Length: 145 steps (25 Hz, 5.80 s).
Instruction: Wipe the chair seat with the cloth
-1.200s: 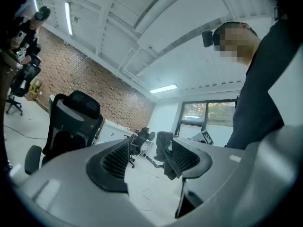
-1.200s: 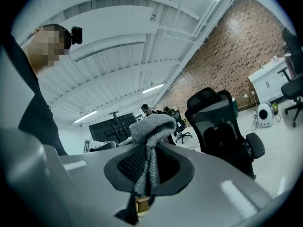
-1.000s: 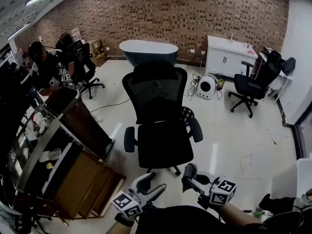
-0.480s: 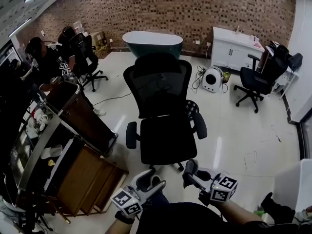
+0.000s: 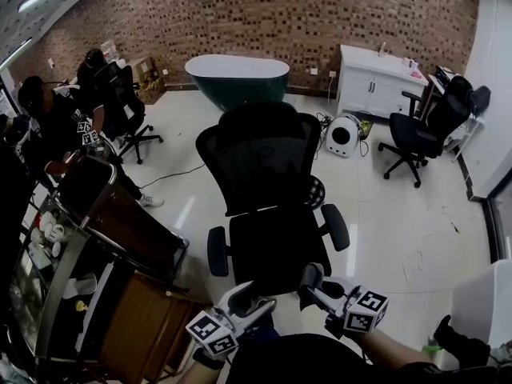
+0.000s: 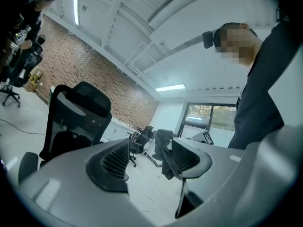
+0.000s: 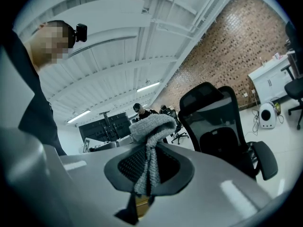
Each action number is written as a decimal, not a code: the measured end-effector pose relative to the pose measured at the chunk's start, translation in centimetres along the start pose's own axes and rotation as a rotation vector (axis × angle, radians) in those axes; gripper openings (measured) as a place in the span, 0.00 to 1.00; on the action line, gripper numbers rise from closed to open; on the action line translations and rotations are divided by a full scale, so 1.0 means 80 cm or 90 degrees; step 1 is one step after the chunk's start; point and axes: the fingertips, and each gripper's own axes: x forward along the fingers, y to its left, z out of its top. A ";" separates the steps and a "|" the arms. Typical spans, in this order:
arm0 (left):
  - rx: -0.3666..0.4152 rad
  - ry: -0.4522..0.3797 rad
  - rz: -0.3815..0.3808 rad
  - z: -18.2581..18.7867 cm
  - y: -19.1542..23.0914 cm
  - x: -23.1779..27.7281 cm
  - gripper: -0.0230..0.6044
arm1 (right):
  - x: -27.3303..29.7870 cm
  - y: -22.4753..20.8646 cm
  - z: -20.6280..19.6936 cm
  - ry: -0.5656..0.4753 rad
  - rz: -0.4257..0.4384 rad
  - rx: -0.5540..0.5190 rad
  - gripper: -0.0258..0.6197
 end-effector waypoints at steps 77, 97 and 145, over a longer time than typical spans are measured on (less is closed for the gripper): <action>-0.202 0.118 0.171 -0.204 0.606 0.144 0.52 | 0.561 -0.621 -0.457 0.599 -0.013 -0.351 0.09; -0.196 0.142 0.127 -0.216 0.559 0.183 0.52 | 0.378 -0.763 -0.352 0.625 -0.194 -0.320 0.09; -0.219 0.165 0.171 -0.243 0.509 0.084 0.52 | 0.467 -0.451 -0.509 0.648 0.069 -0.249 0.08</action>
